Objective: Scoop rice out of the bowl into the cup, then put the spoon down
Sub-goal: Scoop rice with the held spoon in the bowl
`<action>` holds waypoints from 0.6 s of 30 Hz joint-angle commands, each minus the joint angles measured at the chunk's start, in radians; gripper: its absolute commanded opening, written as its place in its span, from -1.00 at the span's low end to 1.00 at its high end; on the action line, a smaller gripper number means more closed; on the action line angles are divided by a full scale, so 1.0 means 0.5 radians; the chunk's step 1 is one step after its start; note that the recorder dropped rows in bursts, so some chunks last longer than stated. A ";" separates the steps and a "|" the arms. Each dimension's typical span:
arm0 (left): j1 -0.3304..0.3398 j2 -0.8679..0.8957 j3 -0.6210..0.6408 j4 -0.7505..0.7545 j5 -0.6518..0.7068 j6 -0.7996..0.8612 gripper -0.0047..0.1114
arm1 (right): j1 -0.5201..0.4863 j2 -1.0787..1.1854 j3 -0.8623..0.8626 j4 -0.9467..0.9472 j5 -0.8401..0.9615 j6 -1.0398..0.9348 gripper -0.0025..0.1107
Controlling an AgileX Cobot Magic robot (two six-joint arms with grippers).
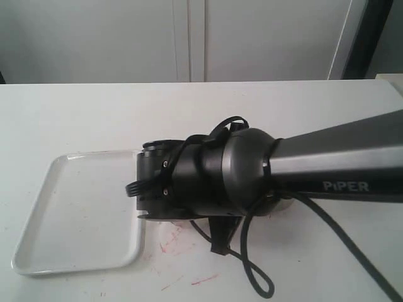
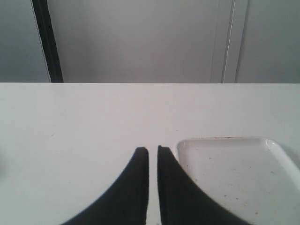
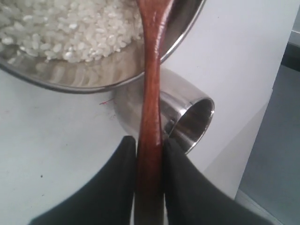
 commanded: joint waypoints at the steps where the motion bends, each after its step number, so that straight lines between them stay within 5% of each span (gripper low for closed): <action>1: -0.006 -0.007 0.007 -0.009 -0.009 -0.011 -0.67 | 0.008 0.004 -0.014 0.060 0.018 -0.047 -0.96; 18: -0.006 -0.007 0.007 -0.009 -0.009 -0.011 -0.67 | -0.103 0.004 -0.255 0.670 0.018 -0.276 -0.96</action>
